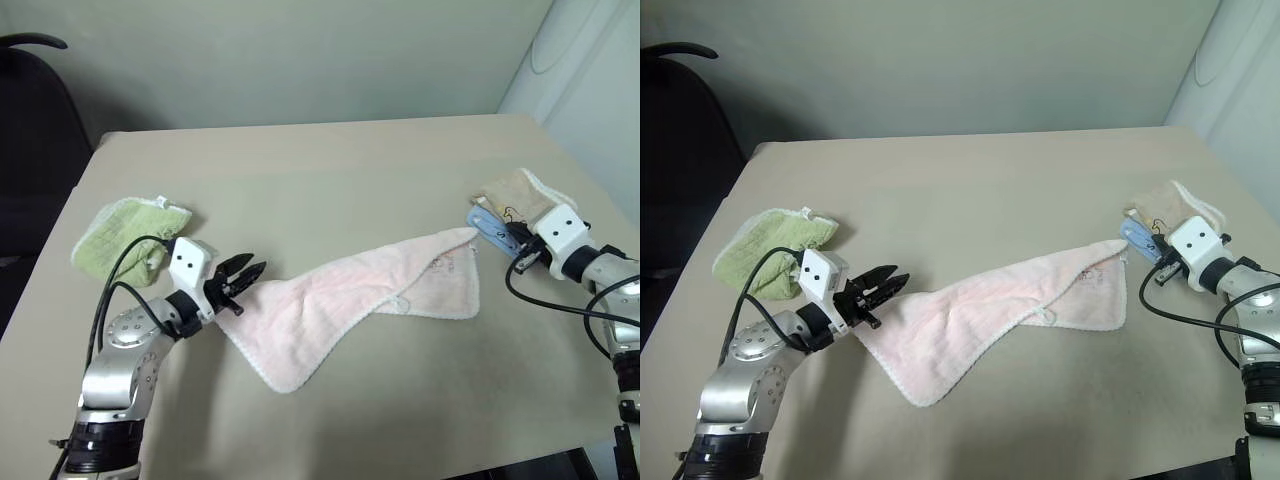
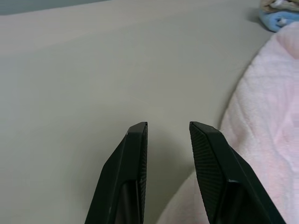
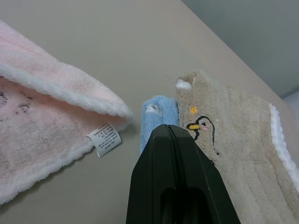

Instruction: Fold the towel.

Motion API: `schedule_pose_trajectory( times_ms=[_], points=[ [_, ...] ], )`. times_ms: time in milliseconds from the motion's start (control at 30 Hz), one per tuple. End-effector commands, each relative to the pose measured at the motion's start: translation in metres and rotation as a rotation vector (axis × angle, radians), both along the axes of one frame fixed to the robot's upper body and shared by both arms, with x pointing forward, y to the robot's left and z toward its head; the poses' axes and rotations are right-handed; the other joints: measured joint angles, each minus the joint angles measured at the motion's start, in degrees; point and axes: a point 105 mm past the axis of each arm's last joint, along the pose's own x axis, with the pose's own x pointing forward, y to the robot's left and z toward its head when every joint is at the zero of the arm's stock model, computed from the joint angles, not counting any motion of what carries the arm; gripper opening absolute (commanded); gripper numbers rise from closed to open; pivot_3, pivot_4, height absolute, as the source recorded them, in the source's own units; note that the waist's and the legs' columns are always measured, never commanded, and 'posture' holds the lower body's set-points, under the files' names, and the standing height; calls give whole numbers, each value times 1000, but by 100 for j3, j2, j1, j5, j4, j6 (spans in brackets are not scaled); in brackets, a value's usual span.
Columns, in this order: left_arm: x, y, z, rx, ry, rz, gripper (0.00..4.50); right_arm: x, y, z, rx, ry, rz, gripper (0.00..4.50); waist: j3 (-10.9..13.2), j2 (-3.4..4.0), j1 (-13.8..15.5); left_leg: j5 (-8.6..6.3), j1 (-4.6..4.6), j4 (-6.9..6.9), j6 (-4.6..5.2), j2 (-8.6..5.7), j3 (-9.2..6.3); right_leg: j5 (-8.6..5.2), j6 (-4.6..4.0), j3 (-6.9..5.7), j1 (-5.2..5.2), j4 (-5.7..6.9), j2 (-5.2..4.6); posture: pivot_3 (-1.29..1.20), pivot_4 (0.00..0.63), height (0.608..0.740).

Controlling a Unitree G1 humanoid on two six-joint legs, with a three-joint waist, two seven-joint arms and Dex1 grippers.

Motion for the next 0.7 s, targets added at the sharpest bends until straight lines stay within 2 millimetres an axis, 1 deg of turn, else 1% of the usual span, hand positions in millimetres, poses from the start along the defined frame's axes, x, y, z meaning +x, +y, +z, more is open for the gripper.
schedule_pose_trajectory(
  times_ms=[33,100,133,167,267,400,500,700],
  points=[
    [-6,-13,10,10,-38,-78,1558,1,13,17,-105,-41,97,176,0,0,-4,0,0,0,0,0,1,0,0,0,0,0,0,0,150,740],
    [-8,-18,11,15,-39,-107,1558,2,19,11,-142,4,149,530,0,0,-2,0,0,-1,1,0,0,0,0,0,1,0,0,0,150,740],
    [-9,-20,11,16,-40,-117,1558,1,20,8,-171,19,171,831,0,0,3,0,0,0,1,0,0,0,0,0,1,0,0,0,150,740],
    [-9,-21,12,18,-41,-128,1558,1,22,4,-216,33,195,1288,0,0,10,-3,0,1,6,0,0,0,0,0,1,0,0,0,150,740],
    [-9,-26,15,23,-48,-154,1558,4,23,-3,-360,50,254,2173,0,0,13,-4,0,2,6,0,0,0,0,0,2,0,0,0,150,740],
    [-10,-32,17,34,-54,-187,1558,11,22,-9,-503,38,288,3447,0,2,1,-6,1,0,10,1,0,1,-1,0,0,2,0,0,150,740],
    [-11,-36,19,42,-58,-210,1558,21,21,-9,-572,11,285,4427,-1,3,-3,-28,1,1,48,1,0,2,-3,0,-1,4,0,0,150,740],
    [-10,-41,21,45,-65,-232,1558,40,28,-11,-651,-38,274,4427,0,4,-6,-33,1,-1,58,2,0,3,-5,-1,-5,6,0,0,150,740]
  ],
)
